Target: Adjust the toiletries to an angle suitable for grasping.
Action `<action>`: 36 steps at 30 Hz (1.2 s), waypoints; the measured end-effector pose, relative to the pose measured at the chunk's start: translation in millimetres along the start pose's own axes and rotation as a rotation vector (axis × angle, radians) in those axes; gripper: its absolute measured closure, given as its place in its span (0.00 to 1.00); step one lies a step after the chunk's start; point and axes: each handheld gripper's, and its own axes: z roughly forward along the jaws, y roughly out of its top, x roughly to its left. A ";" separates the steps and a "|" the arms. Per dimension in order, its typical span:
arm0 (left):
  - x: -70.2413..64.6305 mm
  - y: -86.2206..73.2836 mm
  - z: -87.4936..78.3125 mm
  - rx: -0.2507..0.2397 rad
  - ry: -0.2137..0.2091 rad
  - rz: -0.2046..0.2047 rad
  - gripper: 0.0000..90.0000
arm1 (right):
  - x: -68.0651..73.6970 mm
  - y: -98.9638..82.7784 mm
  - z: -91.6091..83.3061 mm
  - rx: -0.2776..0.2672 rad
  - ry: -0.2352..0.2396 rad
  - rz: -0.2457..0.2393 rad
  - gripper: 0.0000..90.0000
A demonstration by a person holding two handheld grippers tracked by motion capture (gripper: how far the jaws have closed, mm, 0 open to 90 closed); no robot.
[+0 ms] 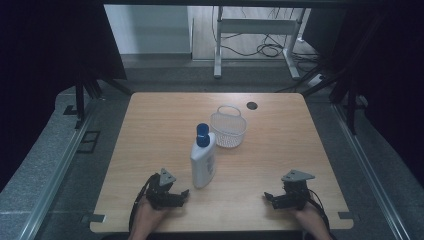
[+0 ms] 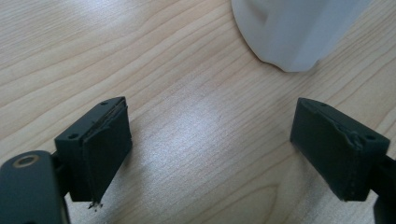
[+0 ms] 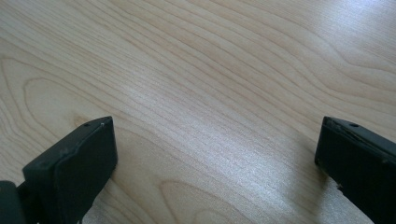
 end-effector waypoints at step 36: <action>5.1 13.2 -12.9 -0.031 -0.008 -0.051 0.67 | -0.1 0.0 -0.1 -0.001 0.002 0.000 0.00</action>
